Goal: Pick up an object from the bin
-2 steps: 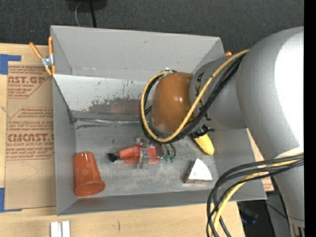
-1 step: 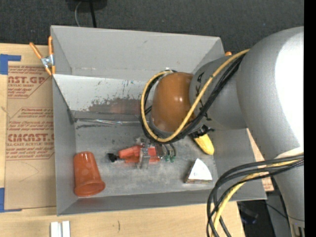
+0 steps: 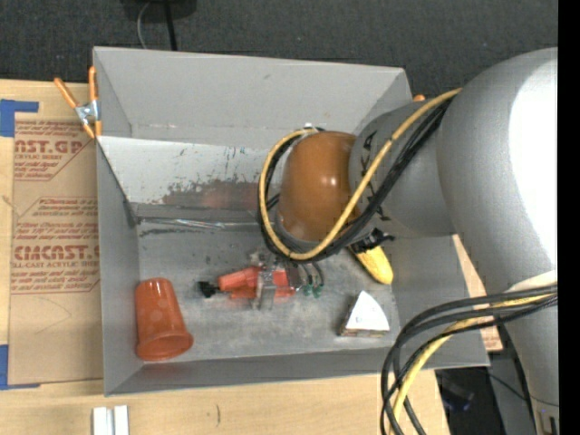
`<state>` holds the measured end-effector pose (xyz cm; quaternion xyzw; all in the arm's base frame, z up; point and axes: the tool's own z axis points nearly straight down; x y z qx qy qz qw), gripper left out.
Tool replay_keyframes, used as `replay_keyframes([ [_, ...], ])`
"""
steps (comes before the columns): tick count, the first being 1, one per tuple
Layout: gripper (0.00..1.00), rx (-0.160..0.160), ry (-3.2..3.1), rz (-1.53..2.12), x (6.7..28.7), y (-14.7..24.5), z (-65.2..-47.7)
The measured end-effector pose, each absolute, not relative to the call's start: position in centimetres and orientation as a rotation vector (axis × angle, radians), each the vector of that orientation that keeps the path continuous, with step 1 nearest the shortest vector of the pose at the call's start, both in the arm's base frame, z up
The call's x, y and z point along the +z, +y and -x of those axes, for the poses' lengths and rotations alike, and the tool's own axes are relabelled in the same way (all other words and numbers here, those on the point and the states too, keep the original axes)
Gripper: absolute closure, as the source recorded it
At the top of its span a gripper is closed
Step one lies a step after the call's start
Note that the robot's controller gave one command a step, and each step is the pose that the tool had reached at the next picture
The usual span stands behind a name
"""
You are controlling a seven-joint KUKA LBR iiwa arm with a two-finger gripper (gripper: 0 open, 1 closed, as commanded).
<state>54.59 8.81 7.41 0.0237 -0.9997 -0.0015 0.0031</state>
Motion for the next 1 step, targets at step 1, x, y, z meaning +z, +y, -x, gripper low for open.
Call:
replay_keyframes([
  [1, 1.0, -0.005, -3.135, -0.074, 8.16, 8.83, -54.59],
])
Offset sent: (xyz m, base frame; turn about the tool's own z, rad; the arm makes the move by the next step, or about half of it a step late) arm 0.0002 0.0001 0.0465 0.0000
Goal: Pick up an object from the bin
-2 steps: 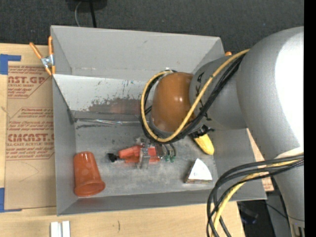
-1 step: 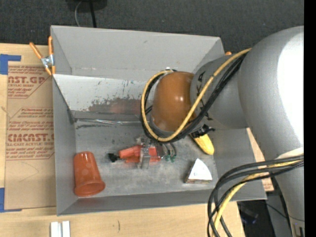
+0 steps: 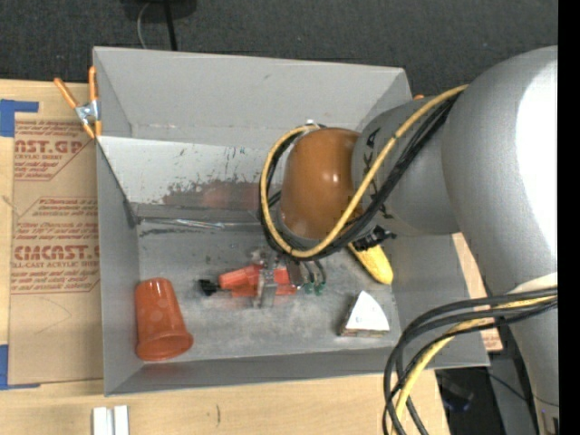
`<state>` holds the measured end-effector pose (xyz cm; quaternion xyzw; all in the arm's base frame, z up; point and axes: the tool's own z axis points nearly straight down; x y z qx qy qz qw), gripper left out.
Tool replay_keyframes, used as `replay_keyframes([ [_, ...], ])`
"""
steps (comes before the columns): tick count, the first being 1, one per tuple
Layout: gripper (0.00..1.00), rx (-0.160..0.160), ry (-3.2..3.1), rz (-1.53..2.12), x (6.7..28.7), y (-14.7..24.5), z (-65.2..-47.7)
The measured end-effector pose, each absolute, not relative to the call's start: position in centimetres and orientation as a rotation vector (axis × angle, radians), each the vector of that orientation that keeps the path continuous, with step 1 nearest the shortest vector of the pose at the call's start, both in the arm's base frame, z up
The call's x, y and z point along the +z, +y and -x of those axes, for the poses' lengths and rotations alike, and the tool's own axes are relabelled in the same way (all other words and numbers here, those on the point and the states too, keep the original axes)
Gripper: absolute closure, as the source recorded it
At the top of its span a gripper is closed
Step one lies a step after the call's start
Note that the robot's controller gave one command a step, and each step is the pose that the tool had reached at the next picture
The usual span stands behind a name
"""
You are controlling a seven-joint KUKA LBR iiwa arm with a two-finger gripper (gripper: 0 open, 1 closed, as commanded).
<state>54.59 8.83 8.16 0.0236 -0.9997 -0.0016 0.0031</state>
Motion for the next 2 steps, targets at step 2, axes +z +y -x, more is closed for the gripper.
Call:
replay_keyframes([
  [2, 1.0, -0.005, -3.135, -0.074, 10.1, 8.8, -54.6],
])
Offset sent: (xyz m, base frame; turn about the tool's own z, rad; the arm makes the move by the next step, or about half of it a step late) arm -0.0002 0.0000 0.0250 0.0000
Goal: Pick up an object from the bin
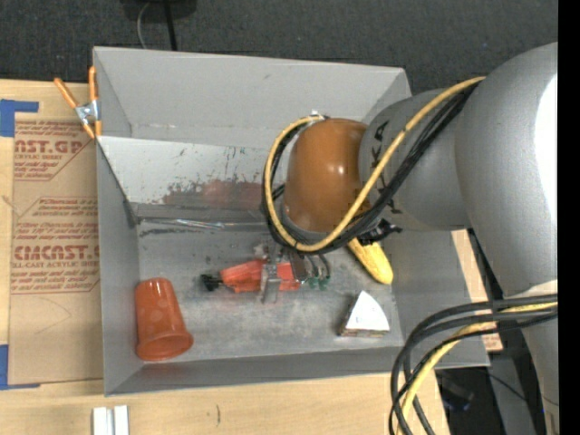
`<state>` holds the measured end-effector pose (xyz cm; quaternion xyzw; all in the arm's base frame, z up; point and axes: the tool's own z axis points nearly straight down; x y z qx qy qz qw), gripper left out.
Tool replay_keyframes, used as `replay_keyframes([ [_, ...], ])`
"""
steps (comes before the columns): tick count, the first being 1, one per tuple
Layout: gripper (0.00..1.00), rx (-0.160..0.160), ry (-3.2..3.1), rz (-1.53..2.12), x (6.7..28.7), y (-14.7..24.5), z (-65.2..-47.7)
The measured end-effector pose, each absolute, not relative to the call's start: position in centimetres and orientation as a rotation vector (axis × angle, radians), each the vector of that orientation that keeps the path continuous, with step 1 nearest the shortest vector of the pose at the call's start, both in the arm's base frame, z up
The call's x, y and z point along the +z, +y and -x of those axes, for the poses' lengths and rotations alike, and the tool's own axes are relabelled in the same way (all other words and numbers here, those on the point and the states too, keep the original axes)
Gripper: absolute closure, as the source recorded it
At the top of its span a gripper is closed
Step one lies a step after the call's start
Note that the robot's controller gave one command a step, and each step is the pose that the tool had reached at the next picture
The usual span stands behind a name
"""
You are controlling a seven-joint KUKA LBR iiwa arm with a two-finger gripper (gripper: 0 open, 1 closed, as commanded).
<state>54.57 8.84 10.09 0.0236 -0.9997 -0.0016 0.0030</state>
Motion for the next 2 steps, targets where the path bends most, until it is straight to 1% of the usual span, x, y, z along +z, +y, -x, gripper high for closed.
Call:
replay_keyframes([
  [2, 1.0, -0.005, -3.13, -0.074, 11.09, 8.85, -54.48],
])
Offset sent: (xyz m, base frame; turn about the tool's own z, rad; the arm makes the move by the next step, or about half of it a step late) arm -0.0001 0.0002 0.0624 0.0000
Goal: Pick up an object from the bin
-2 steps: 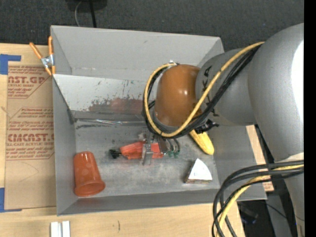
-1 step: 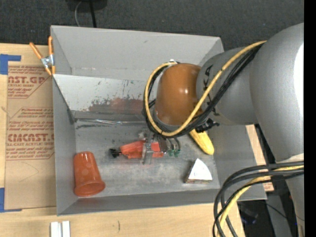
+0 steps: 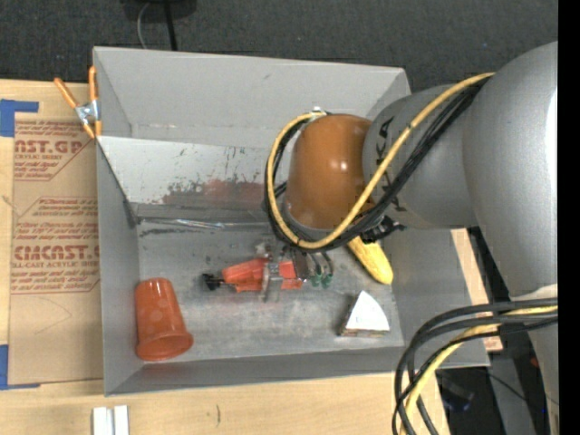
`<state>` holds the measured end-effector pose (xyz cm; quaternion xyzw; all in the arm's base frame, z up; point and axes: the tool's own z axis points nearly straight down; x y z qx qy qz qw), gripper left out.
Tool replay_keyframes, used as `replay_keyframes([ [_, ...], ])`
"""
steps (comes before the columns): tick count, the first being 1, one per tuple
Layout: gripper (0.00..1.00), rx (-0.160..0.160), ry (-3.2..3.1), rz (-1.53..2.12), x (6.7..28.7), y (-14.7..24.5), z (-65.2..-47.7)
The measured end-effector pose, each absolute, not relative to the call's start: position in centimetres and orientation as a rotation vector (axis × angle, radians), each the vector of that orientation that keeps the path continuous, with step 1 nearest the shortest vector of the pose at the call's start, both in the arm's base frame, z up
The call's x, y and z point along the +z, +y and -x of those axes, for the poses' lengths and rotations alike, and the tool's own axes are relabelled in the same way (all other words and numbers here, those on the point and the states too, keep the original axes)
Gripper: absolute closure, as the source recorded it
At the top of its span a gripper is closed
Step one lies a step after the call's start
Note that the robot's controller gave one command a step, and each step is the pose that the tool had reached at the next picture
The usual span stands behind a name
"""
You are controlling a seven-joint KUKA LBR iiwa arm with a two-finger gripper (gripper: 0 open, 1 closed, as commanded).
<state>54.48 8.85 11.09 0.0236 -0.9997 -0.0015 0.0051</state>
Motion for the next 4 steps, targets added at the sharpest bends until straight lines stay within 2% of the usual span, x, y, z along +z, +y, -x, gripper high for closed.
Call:
replay_keyframes([
  [2, 1.0, -0.005, -3.133, -0.074, 14.5, 8.9, -54.5],
  [4, 1.0, -0.005, -3.136, -0.074, 16.1, 8.9, -54.6],
])
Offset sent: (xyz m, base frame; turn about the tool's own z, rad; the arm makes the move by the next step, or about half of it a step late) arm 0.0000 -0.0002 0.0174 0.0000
